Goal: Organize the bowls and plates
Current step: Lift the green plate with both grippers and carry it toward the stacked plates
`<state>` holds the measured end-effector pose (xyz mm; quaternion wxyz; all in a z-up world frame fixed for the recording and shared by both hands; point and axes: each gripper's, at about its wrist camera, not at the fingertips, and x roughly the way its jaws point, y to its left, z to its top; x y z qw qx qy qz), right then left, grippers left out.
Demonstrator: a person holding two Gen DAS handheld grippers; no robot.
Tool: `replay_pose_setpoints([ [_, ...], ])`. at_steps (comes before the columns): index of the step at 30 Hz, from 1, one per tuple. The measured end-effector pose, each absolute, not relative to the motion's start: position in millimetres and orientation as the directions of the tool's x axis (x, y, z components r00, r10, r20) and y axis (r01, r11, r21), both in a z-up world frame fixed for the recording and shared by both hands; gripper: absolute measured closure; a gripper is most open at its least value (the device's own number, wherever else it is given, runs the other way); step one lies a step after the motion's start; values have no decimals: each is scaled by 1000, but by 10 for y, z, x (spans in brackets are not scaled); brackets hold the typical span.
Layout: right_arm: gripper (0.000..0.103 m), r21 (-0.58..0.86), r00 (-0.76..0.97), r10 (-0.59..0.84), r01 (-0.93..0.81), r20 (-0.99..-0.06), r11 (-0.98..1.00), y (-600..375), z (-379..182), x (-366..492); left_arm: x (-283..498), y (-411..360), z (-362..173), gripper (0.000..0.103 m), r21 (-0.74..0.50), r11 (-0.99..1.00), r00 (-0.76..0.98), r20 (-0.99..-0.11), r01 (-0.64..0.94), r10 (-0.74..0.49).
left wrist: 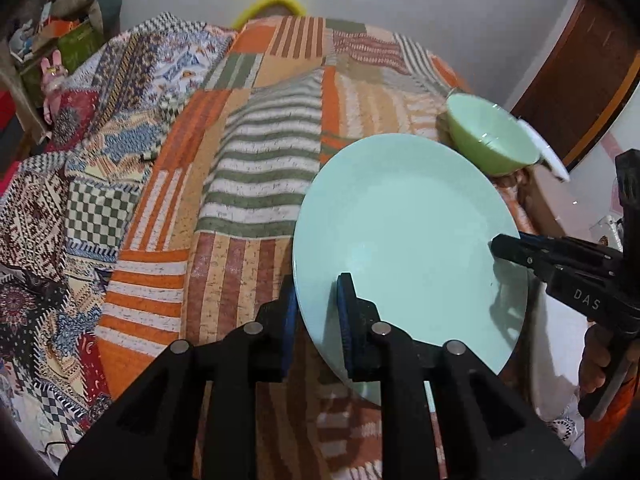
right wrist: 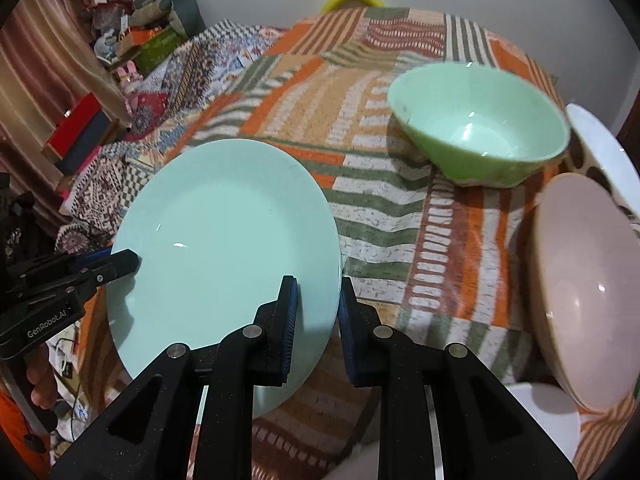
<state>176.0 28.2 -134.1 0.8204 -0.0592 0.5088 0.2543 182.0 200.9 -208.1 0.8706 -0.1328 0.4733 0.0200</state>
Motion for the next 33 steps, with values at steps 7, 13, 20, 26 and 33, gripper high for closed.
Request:
replay_pose_setpoints([
  [7,85,188,412,400,-467,-819,864,36,-1021,1562,1589,1781,-1630,85,-200,971,615,-785,-133,-77],
  [13,85,206,460,423,-450,-780,869,-207,-782,1379,1389,1531,-1315,85,-194,976,660,-746,-95,-84],
  [20,85,214,504,422,-418,-754,883,-506,-619,1169,1206,1193,-1116,85,-193,980,681,-723,-42,-113],
  [26,85,221,536,411,-384,-737,897,-777,-589,1008,1145,870,-1115,85,-185,983,664,-735,-4,-136],
  [33,85,235,542,397,-344,-741,909,-1068,-684,855,1130,557,-1244,85,-180,983,632,-760,19,-152],
])
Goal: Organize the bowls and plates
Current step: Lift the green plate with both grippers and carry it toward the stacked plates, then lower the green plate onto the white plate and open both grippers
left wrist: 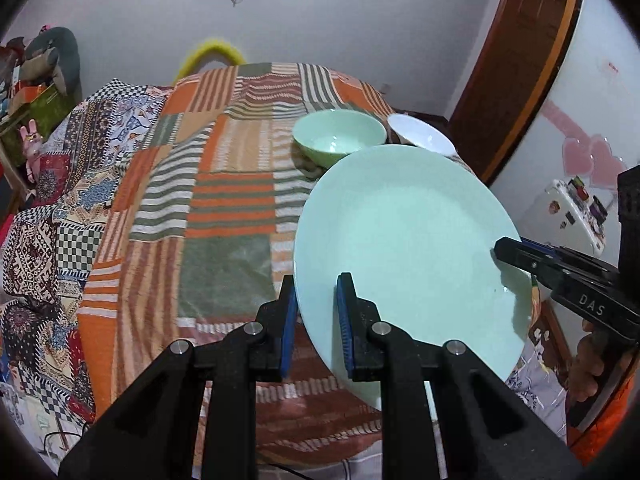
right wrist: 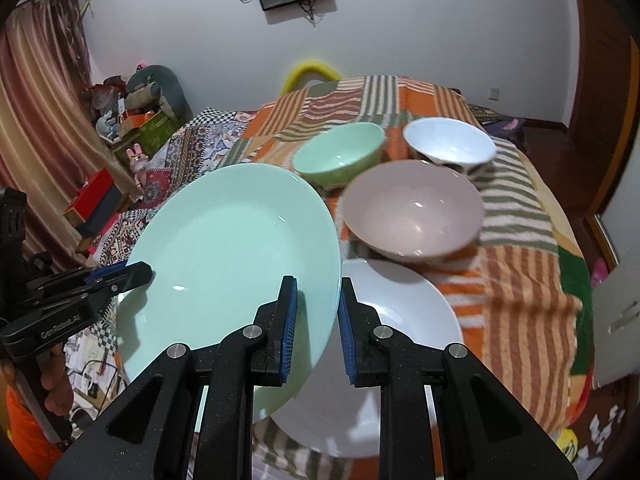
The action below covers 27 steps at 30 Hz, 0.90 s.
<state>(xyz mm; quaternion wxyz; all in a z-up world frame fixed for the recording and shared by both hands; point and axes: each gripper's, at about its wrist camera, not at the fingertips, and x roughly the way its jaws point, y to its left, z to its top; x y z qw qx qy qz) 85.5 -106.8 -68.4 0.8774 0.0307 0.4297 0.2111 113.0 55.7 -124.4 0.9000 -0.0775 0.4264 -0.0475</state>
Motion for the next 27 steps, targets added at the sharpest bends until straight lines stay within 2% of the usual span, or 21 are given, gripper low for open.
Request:
replay_pose_setpoints([
  [27,85,302,447,355,-186,-821,935,-1710,-1328,631,1424,-163,-1967,85,-146,987,460,-873,73,-163],
])
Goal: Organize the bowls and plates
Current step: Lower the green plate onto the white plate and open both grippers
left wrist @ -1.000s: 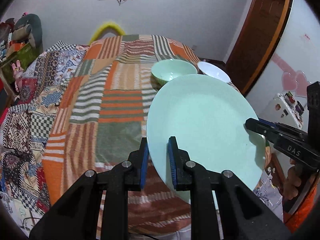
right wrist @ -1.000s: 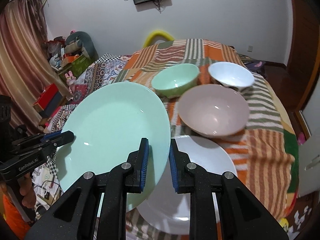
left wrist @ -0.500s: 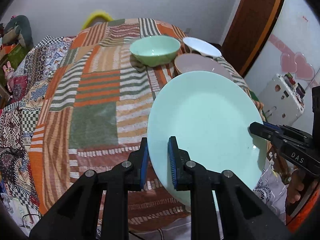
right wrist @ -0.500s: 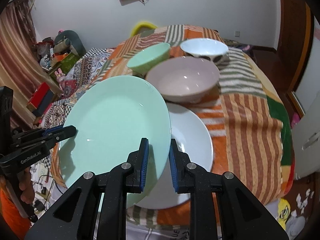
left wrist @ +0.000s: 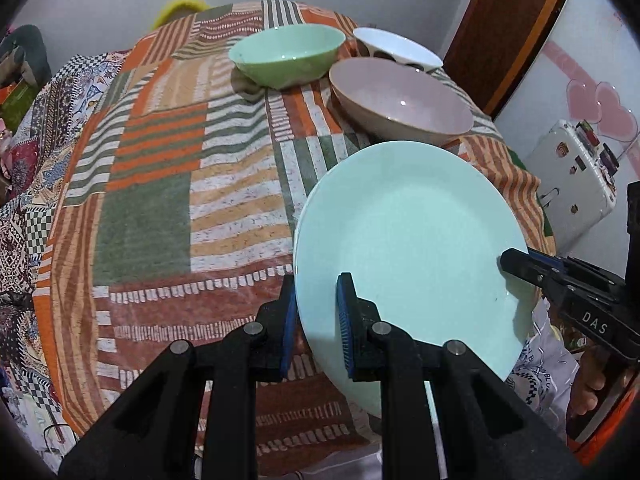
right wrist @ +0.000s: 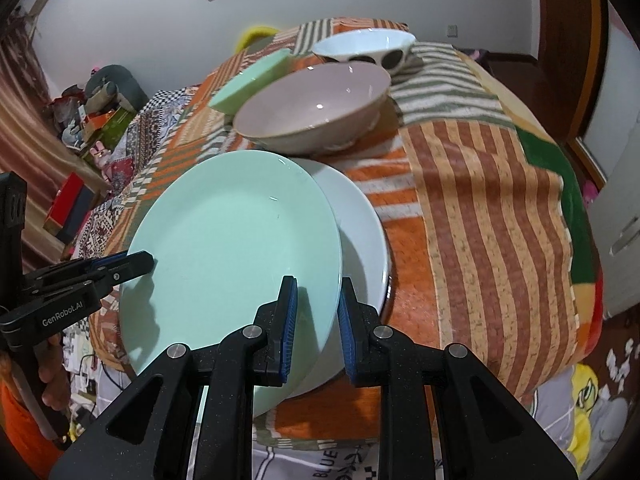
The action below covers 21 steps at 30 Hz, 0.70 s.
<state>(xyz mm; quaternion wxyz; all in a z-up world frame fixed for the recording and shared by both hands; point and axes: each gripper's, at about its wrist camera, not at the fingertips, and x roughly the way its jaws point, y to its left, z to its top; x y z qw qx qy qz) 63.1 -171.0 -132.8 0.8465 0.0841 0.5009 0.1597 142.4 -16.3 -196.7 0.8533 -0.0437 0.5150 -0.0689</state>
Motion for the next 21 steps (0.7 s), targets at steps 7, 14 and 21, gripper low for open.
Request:
replay_pose_setpoints([
  [7,85,312,429,353,-165,-832,936,-1773,-1409,644,1537,-219,-2113,84,-153,986,421,-892,66,-166],
  [14,85,319,419,357,-160,-835,934,-1758,-1441,693,1612,-245,-2117,84,-110,992,439,-890,64,-127],
  [21,85,312,413,354,-169,-839,935,-1713,-1470,709,1679,-272,-2186,84,-50,997,434,-898,59,-71],
])
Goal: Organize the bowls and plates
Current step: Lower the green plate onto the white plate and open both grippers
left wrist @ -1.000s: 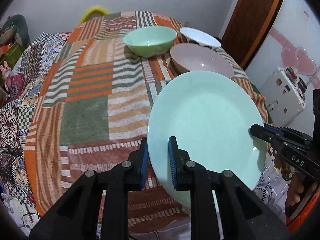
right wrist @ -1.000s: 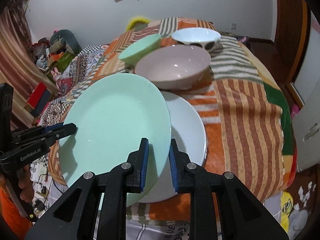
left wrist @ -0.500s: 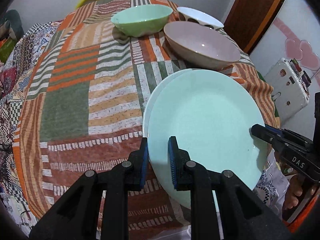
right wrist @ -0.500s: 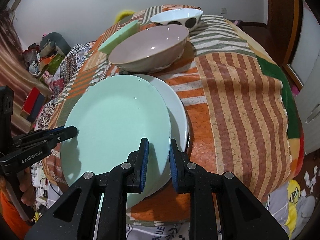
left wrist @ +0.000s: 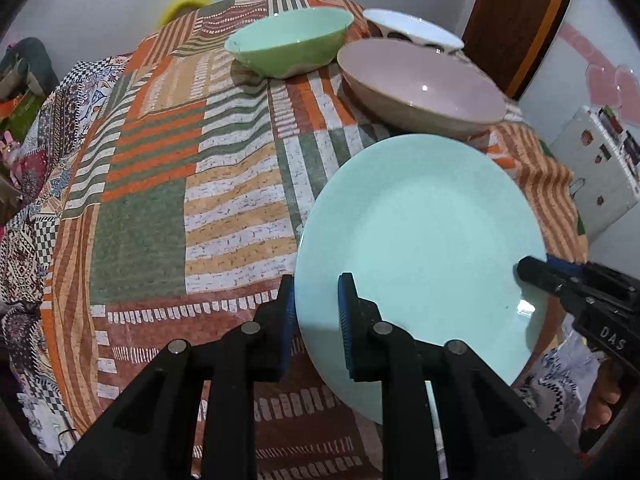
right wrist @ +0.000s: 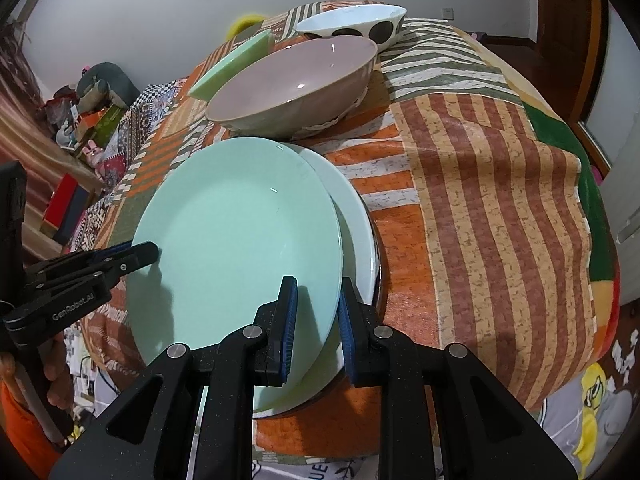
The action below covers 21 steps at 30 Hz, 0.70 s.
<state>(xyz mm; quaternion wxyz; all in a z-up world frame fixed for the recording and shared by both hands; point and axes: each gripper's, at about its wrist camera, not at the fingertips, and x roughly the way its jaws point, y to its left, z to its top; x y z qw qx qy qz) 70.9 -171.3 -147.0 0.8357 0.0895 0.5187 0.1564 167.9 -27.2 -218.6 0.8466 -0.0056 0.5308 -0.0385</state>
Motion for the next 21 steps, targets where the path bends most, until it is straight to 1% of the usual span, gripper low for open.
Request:
replay_pose_setpoints([
  [6,85,310,420,353,-171,-836,935,-1741,-1465,719,1680,-309,-2227,84,-23,998,441,-896,67,-50],
  [15,85,235,445,297,-190,-845,953,-1615,-1432,769,1693,-284,-2229,84,-40,997,431,-900,72,-67],
  [18,85,222,440,287,-193,-851,956,-1606,-1425,784,1708,-287,-2226,81,-44,996,423,-903,77,-72],
  [20,83,216,452,279,-187,-847,958,-1630,-1398,786,1725,-270,-2219,81,-58,995,413,-907,75,-84],
  [21,80,207,468,271,-184,-841,961,-1649,-1368,786,1732,-250,-2203,81,-72,995,416,-904,75,-97],
])
